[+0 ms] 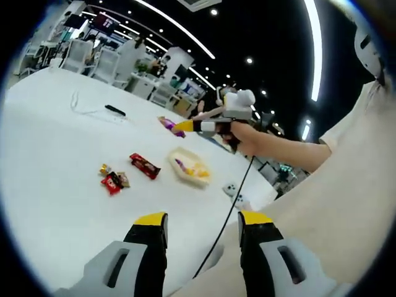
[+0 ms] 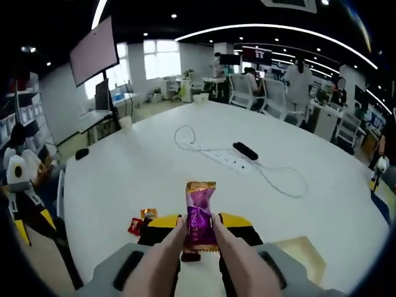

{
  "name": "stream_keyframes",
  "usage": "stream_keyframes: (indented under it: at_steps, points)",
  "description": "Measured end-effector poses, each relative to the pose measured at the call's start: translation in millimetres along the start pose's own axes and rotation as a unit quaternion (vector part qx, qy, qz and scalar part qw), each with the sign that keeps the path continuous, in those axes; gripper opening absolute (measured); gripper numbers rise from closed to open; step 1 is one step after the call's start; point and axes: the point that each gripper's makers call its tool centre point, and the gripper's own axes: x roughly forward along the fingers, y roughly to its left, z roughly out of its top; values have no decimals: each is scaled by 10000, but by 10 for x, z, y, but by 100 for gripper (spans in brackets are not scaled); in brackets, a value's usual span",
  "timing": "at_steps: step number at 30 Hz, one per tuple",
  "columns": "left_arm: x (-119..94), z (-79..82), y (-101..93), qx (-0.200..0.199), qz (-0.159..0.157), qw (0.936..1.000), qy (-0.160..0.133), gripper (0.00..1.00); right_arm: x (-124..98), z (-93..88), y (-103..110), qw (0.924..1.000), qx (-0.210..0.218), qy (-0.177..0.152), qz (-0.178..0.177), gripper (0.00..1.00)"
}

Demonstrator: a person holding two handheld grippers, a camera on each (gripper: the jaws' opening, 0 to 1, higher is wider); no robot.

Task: Place the target food into the container with the food tongs after gripping and lifting it, then release it inside without dropping or visibly crushing the food.

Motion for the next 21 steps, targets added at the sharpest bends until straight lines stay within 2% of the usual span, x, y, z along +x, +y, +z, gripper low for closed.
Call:
stream_keyframes:
  at_steps: [12,19,21]
  points:
    - [75,-38,-47,37,-130,9998,139,45,-137,-105,-152,9996,185,-32,-209,20]
    - [93,-67,-57,26,-155,9997,190,45,-106,-346,-127,9994,92,265,-182,21]
    - [94,-87,-56,7,-152,9997,211,45,-72,-462,-140,9990,114,397,-172,21]
